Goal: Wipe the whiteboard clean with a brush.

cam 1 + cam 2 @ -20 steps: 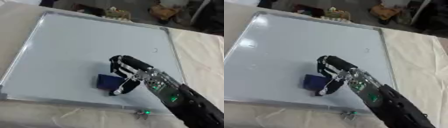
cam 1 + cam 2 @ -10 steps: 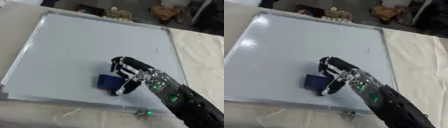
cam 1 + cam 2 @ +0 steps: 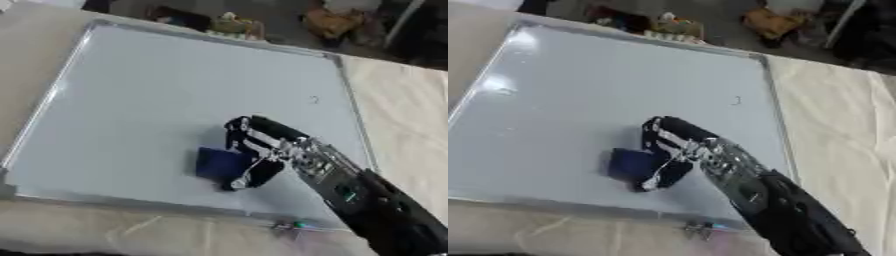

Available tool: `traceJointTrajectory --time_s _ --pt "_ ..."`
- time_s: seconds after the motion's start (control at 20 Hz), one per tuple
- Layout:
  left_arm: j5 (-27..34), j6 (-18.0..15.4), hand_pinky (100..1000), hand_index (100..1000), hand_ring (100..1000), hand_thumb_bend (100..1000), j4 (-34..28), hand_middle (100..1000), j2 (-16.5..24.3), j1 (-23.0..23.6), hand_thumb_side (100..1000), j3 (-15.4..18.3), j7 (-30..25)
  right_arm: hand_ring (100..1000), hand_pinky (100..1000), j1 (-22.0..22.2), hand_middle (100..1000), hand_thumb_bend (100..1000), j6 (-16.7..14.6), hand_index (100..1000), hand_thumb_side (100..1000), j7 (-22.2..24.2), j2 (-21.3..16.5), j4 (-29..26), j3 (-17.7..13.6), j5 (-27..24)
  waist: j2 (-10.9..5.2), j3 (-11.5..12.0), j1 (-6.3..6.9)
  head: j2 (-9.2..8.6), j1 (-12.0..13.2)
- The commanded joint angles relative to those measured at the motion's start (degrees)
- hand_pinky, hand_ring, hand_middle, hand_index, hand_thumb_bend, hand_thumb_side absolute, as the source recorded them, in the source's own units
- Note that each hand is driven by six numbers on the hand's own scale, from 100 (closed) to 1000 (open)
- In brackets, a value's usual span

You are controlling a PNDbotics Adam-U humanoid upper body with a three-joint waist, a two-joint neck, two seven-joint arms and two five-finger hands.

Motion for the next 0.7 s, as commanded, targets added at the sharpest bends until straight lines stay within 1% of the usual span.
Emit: traceJointTrajectory --time_s 0.05,0.1,0.2,0.25,0.3,0.35,0.45,0.5,0.65,0.7 --pt "-0.3 0.1 422 629 488 110 -1.1 445 0.4 -0.3 1000 0.4 0.1 910 810 -0.7 524 609 -0.1 100 155 0.2 -0.4 0.1 -0.5 -0.7 -0.56 0.1 0.72 -0.24 -0.1" --pt "-0.4 0.1 422 629 488 109 -1.1 445 0.4 -0.3 1000 0.4 0.1 904 807 -0.7 511 592 -0.1 100 162 0.2 -0.4 0.2 -0.6 -0.7 -0.53 0.1 0.74 -0.21 -0.1" --pt "-0.4 0.2 422 629 488 109 -1.1 445 0.4 -0.3 1000 0.4 0.1 900 805 -0.7 503 585 -0.1 100 155 0.1 -0.5 0.1 -0.7 -0.9 -0.48 0.1 0.74 -0.18 0.0" --pt "-0.5 0.2 422 628 488 110 -1.1 445 0.3 -0.3 1000 0.4 0.1 895 803 -0.7 497 559 -0.1 100 156 0.0 -0.5 0.1 -0.7 -0.9 -0.47 0.1 0.74 -0.17 0.0" --pt "-0.5 0.2 422 628 488 109 -1.1 445 0.3 -0.3 1000 0.4 0.1 893 802 -0.7 494 553 -0.2 100 151 0.0 -0.5 0.1 -0.7 -1.0 -0.46 0.1 0.74 -0.18 0.0" --pt "-0.5 0.2 422 628 488 109 -1.1 445 0.3 -0.3 1000 0.4 0.1 893 803 -0.7 494 528 -0.2 100 153 -0.1 -0.5 0.1 -0.7 -1.0 -0.45 0.1 0.75 -0.22 0.0" --pt "-0.5 0.2 422 628 488 109 -1.1 445 0.3 -0.3 1000 0.4 0.1 894 803 -0.7 499 510 -0.3 100 136 -0.1 -0.5 0.2 -0.7 -1.1 -0.42 0.1 0.77 -0.30 0.0" --pt "-0.5 0.2 422 628 488 109 -1.1 445 0.3 -0.3 1000 0.4 0.1 895 804 -0.7 506 475 -0.3 100 135 0.0 -0.5 0.3 -0.8 -1.2 -0.41 0.1 0.78 -0.32 0.0" --pt "-0.5 0.2 421 628 488 109 -1.1 445 0.2 -0.2 1000 0.4 0.1 899 806 -0.6 520 435 -0.5 100 105 0.5 -0.5 0.6 -0.8 -1.4 -0.33 0.1 0.80 -0.34 0.0" --pt "-0.6 0.2 421 628 487 109 -1.1 444 0.2 -0.2 1000 0.4 0.1 899 806 -0.6 524 405 -0.6 100 104 0.8 -0.5 0.7 -0.8 -1.5 -0.32 0.1 0.80 -0.33 0.0"
